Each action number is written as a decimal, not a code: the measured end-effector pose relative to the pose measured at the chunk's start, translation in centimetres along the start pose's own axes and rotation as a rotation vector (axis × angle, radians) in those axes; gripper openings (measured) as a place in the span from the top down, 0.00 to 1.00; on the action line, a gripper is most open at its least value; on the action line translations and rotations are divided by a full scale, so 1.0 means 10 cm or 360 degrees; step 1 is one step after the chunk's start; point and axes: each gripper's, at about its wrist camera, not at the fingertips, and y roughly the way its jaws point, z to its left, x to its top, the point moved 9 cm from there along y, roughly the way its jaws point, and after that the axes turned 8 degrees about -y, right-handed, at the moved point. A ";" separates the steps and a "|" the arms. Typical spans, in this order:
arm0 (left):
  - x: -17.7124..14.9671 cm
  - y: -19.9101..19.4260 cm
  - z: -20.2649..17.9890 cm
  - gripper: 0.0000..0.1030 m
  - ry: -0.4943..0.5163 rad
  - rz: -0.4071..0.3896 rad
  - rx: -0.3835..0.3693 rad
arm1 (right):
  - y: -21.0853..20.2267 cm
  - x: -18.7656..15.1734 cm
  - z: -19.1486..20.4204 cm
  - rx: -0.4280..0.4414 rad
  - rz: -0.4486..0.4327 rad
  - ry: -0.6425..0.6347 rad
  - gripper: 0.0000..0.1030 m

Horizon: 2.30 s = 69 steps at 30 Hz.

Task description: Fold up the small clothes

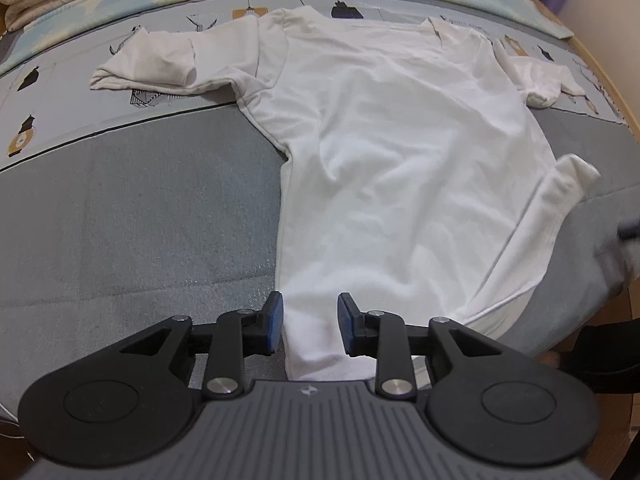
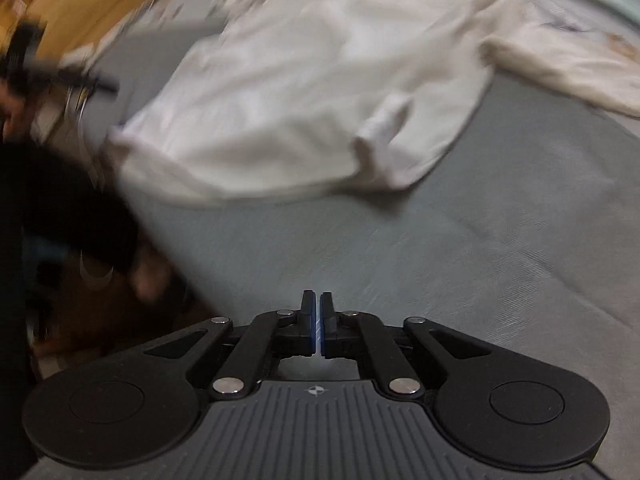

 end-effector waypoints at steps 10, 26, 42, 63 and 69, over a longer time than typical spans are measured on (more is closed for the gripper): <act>-0.05 0.18 0.04 0.54 -0.0048 0.0040 0.0015 | -0.19 0.82 -0.45 -0.0133 -0.0477 0.0434 0.47; -0.18 0.39 0.33 0.44 -0.0093 0.0190 -0.0004 | 0.61 0.99 -0.45 -0.0326 0.0028 0.0381 0.67; -0.38 0.54 0.16 0.43 -0.0043 0.0345 -0.0066 | 0.21 0.36 -0.18 -0.0011 0.0034 0.0289 0.96; -0.78 0.54 -0.26 0.90 0.0431 0.0466 -0.0080 | 0.08 -0.09 -0.21 0.0065 0.0031 0.0295 0.57; -0.69 0.57 -0.17 0.50 0.0332 0.0421 -0.0005 | -0.06 0.04 -0.31 0.0068 -0.0133 0.0387 0.57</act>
